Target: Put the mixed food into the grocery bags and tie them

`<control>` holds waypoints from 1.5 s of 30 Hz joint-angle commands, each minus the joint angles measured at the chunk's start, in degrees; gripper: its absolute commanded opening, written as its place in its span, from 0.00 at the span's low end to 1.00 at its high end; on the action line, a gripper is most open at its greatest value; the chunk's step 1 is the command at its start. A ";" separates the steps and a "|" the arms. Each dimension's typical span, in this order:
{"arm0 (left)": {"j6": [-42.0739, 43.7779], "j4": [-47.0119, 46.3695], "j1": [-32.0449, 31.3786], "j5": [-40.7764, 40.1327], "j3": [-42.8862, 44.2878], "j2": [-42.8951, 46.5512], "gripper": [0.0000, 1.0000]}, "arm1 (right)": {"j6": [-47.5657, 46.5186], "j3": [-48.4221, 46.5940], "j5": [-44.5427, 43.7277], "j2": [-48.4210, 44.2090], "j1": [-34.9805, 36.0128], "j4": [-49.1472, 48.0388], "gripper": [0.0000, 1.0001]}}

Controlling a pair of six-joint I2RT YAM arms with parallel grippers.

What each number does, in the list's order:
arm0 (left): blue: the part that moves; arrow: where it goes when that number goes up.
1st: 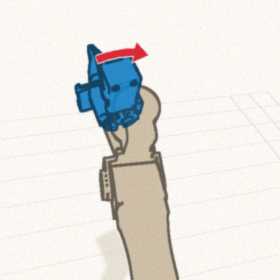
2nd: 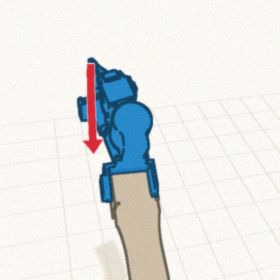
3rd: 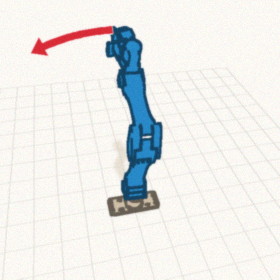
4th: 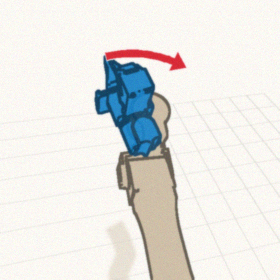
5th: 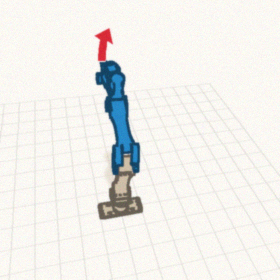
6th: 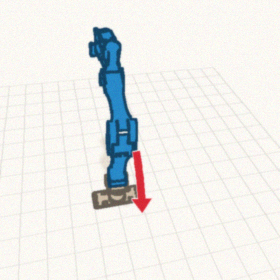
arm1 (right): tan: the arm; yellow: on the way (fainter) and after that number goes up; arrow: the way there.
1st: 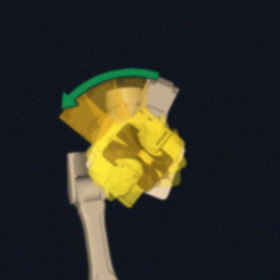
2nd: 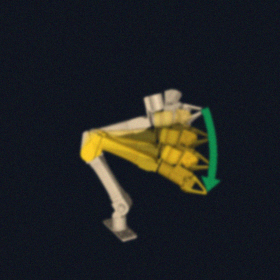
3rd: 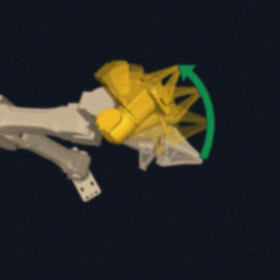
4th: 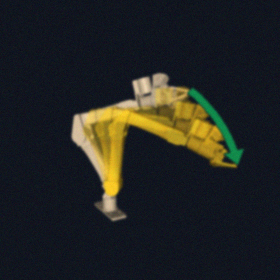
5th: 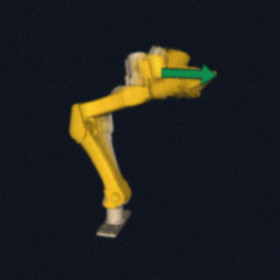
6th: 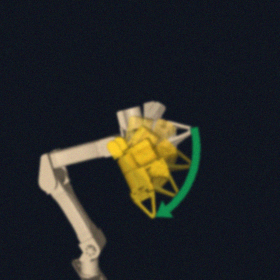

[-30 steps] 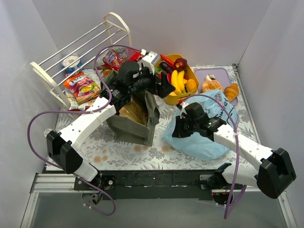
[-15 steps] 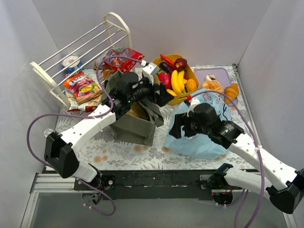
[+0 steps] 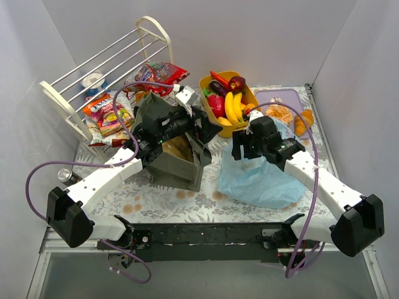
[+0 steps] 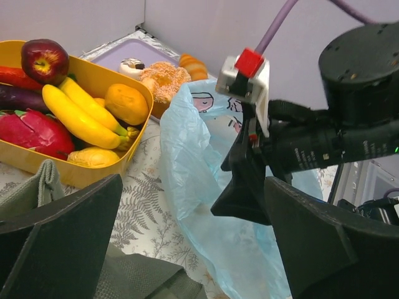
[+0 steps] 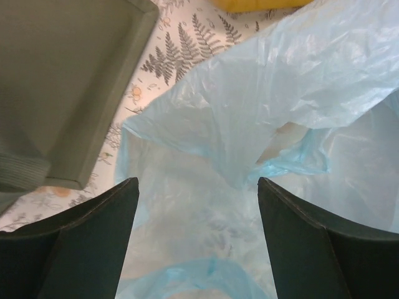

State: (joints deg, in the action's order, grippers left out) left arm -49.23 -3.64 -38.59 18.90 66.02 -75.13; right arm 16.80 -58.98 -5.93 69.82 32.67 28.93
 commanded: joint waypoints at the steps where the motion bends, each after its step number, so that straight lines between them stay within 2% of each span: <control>1: 1.16 -1.02 0.18 -1.85 -1.15 2.01 0.98 | -4.84 4.65 0.30 -0.65 -0.58 -6.15 0.85; 9: 2.20 -2.42 0.18 0.79 -2.30 4.38 0.98 | -12.30 11.77 3.12 1.19 -0.59 -19.23 0.83; 12: 3.52 -2.60 0.18 1.75 -2.39 6.31 0.98 | -16.17 12.75 3.12 0.93 -0.59 -23.46 0.69; 13: 3.88 -2.60 0.18 2.72 -2.30 6.75 0.98 | -16.62 12.66 3.21 0.93 -0.59 -23.83 0.54; 15: 4.32 -2.51 0.09 3.60 -2.04 8.07 0.98 | -18.20 10.39 3.56 0.67 -0.59 -21.82 0.34; 16: 4.76 -2.43 0.01 4.91 -1.77 8.33 0.98 | -17.77 7.16 3.56 0.32 -0.59 -17.46 0.15; 19: 7.29 0.11 -1.92 6.85 0.94 7.99 0.98 | -17.24 3.19 4.17 -3.28 -0.59 -12.07 0.01; 23: 13.19 7.31 -7.63 7.56 6.13 4.92 0.98 | -17.15 -2.08 8.83 -10.30 -0.59 -6.26 0.01; 27: 18.20 11.45 -12.99 6.69 9.30 0.61 0.98 | -17.24 -7.37 11.38 -13.13 -0.59 -2.30 0.01; 32: 23.03 14.79 -14.93 1.86 11.58 -2.73 0.98 | -17.24 -13.08 10.86 -13.13 -0.58 1.74 0.01; 35: 24.18 14.37 -15.81 -0.96 12.03 -4.14 0.98 | -17.24 -15.54 13.05 -12.78 -0.59 3.32 0.01; 42: 27.78 8.75 -18.18 -14.84 9.93 -3.71 0.98 | -16.27 -18.89 16.66 -11.64 -0.59 6.58 0.01; 45: 29.45 6.02 -18.45 -14.59 5.80 0.14 0.98 | -16.45 -19.33 15.69 -11.46 -0.58 7.37 0.01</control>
State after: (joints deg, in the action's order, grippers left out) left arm -23.46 6.85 -56.18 9.26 74.67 -80.82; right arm 0.21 -74.91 8.91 58.59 32.25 34.94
